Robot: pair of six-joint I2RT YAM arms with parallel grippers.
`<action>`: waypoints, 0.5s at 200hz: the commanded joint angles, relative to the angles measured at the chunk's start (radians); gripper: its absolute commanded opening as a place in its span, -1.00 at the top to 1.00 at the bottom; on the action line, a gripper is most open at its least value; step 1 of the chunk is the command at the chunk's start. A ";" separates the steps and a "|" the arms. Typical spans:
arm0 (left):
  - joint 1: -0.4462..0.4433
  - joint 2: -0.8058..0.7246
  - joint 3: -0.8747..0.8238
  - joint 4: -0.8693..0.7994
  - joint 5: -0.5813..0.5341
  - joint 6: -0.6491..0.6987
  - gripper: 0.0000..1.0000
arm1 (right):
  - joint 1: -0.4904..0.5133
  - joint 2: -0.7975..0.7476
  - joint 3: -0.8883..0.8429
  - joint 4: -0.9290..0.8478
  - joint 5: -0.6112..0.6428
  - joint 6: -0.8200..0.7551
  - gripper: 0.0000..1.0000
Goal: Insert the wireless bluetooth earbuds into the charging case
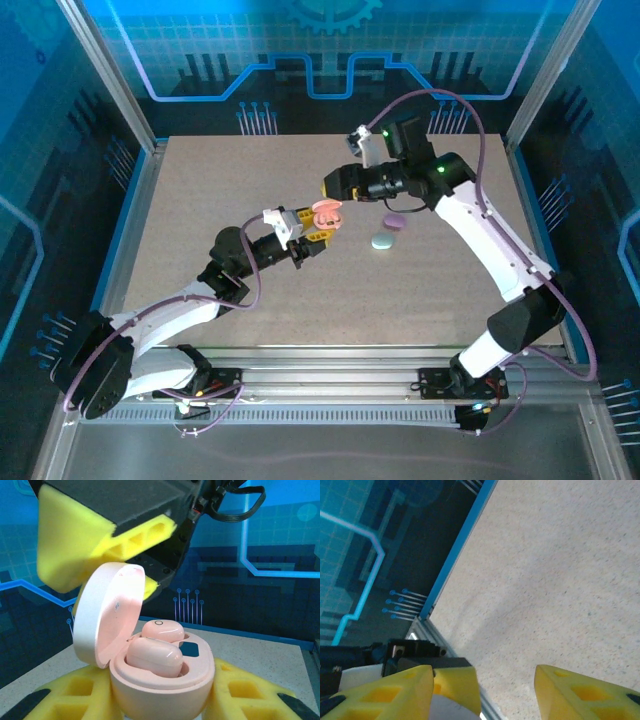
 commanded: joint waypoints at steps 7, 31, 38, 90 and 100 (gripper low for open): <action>-0.007 -0.013 0.028 0.052 -0.006 -0.024 0.39 | -0.004 -0.057 -0.048 -0.023 -0.090 -0.019 -0.16; -0.006 -0.009 0.031 0.061 -0.008 -0.034 0.39 | -0.018 -0.104 -0.133 0.032 -0.171 0.000 -0.17; -0.006 -0.009 0.032 0.064 -0.007 -0.037 0.38 | -0.023 -0.112 -0.152 0.041 -0.192 0.005 -0.17; -0.007 -0.010 0.040 0.067 0.010 -0.045 0.37 | -0.058 -0.132 -0.262 0.147 -0.356 0.068 -0.20; -0.006 -0.012 0.040 0.066 0.010 -0.046 0.38 | -0.058 -0.127 -0.275 0.167 -0.390 0.079 -0.20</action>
